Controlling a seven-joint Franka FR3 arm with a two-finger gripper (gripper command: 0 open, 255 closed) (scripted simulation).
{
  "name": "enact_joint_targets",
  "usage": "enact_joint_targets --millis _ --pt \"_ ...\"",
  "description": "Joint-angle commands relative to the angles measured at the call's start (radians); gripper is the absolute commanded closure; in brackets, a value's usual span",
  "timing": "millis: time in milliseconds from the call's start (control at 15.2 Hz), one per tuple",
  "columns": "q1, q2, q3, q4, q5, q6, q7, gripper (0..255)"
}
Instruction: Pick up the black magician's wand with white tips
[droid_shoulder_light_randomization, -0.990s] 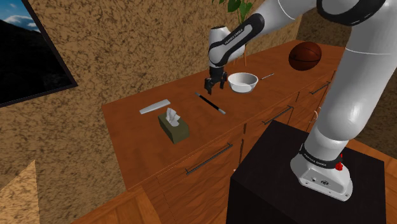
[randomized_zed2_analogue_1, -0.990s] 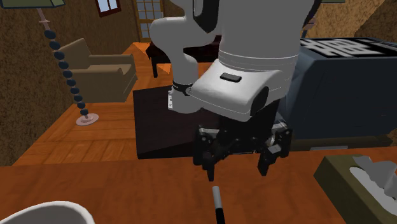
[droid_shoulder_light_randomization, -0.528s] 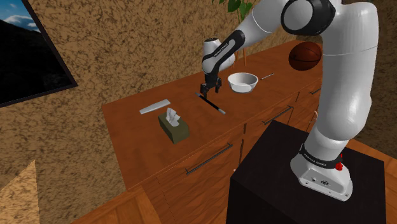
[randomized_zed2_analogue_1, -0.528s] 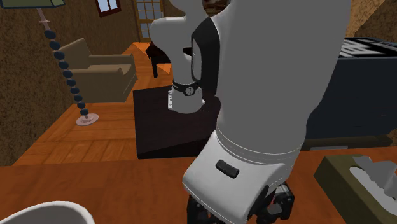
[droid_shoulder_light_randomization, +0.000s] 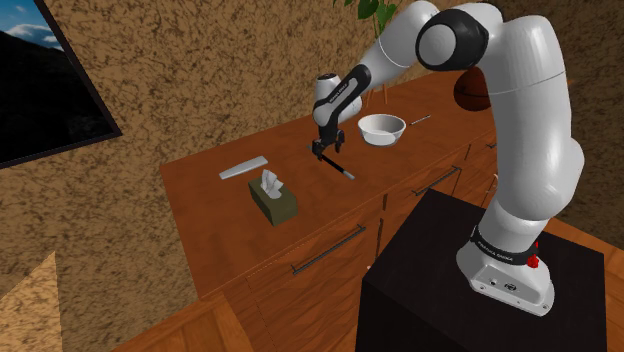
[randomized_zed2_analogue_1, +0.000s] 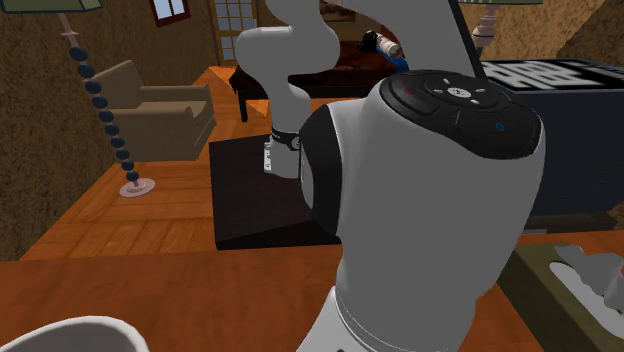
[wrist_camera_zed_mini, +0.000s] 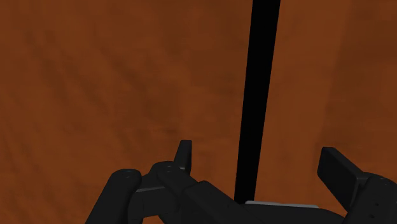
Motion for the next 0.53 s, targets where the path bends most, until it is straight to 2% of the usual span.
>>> enact_joint_targets --millis 0,198,264,462 --pt "0.001 0.018 0.000 -0.001 0.000 0.020 0.003 0" --pt "0.001 0.033 0.001 -0.001 0.000 0.035 0.003 0" --pt "0.001 0.034 0.001 0.000 0.000 0.034 0.003 255" --pt "0.001 0.033 0.001 0.000 0.000 0.033 0.003 255"
